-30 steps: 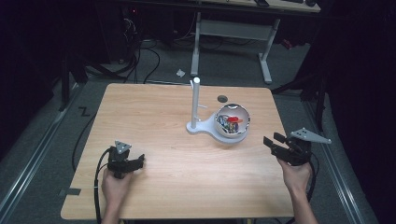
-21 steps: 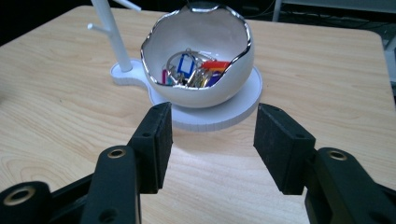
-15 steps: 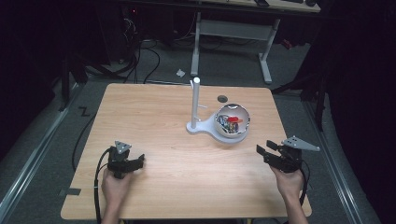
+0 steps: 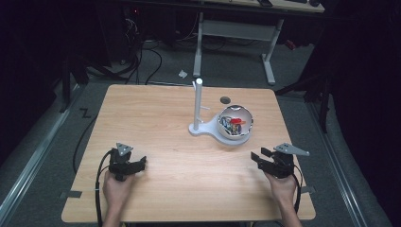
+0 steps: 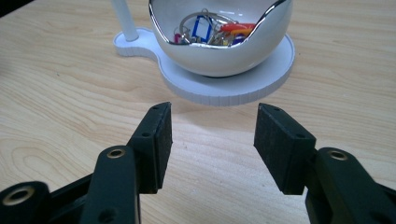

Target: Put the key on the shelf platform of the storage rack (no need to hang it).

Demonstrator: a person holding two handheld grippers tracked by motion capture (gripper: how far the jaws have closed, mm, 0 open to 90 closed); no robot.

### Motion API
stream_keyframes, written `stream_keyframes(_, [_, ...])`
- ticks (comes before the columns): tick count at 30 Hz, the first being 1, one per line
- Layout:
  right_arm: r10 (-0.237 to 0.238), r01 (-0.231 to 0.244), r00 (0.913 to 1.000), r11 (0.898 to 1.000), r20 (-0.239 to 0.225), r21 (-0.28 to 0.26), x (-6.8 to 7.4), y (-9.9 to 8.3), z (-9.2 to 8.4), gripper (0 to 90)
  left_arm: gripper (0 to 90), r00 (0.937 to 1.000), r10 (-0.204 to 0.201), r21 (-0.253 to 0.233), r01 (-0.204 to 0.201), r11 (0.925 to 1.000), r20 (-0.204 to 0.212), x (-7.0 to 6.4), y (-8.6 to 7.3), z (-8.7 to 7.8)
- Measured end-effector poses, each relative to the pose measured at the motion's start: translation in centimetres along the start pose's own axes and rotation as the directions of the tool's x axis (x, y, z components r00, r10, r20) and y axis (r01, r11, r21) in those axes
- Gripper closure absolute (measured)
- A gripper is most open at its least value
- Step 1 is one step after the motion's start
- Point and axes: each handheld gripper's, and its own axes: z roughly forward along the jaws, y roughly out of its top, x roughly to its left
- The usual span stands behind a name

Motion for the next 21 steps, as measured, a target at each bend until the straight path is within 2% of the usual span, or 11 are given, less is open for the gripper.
stream_keyframes(14, [0.005, -0.006, 0.9997, 0.999, 0.025, 0.040, 0.1, -1.7, 1.5, 47.2, 23.0, 1.0000, 0.000, 0.000, 0.000, 1.0000, 0.000, 0.0, 0.0, 0.0])
stream_keyframes(18, [-0.002, 0.000, 0.9993, 0.999, 0.037, 0.055, 0.2, -2.0, 2.0, 47.2, 23.0, 1.0000, 0.000, 0.000, 0.000, 1.0000, 0.000, 0.0, 0.0, 0.0])
stream_keyframes(21, [-0.025, 0.021, 0.9982, 0.997, 0.055, 0.068, 0.2, -2.4, 2.5, 47.3, 23.0, 1.0000, 0.000, 0.000, 0.000, 1.0000, 0.000, 0.0, 0.0, 0.0])
